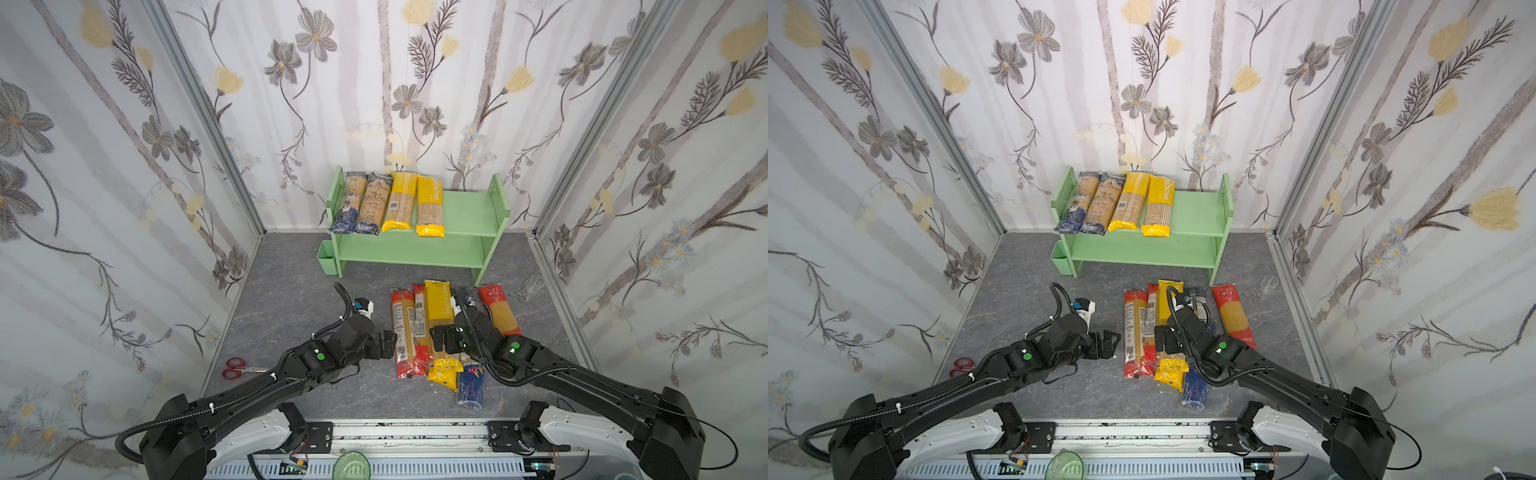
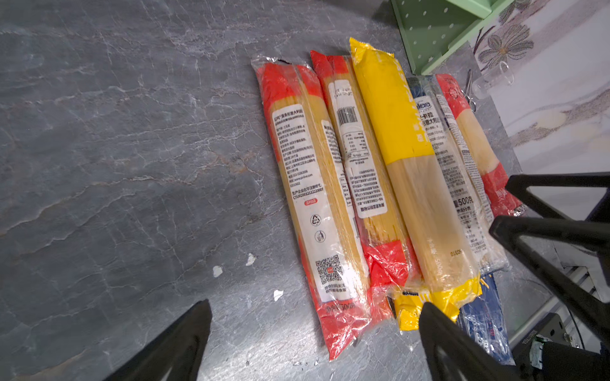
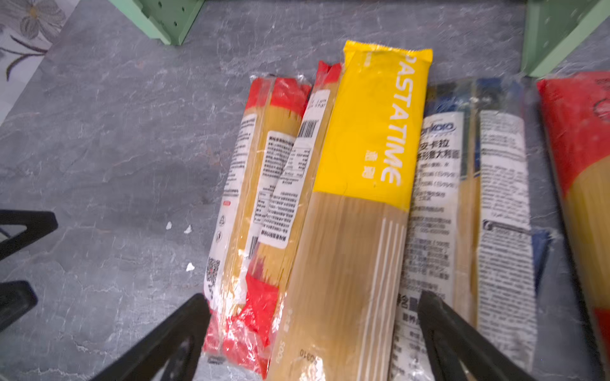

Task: Place and organize the pasta boxes and bags onto the shelf
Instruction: 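Grasp the yellow PASTATIME pack on the table with the right gripper while the left lowers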

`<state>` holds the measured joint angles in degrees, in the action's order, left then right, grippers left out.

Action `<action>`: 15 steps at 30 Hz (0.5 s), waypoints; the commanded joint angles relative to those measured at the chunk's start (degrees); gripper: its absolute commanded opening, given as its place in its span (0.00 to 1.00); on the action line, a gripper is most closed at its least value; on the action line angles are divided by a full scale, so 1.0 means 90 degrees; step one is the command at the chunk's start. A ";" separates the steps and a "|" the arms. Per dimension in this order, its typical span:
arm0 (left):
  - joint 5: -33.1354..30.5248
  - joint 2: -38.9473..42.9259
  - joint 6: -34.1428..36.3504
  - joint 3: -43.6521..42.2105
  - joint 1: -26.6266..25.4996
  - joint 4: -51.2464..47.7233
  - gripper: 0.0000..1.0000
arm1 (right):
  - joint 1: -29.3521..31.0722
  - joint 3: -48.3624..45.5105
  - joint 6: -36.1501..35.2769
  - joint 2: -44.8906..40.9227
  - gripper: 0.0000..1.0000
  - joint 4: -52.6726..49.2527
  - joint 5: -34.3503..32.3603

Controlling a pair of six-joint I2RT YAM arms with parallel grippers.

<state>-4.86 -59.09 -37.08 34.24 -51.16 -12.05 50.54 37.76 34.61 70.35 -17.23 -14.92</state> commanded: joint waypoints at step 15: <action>-0.0397 0.0235 -0.0636 -0.0552 -0.0500 0.0509 1.00 | 0.0712 -0.0837 0.1018 0.0709 0.99 0.0870 0.0026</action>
<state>-7.29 -57.45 -42.04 29.45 -55.51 -9.17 56.77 30.20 41.98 75.57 -11.97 -15.14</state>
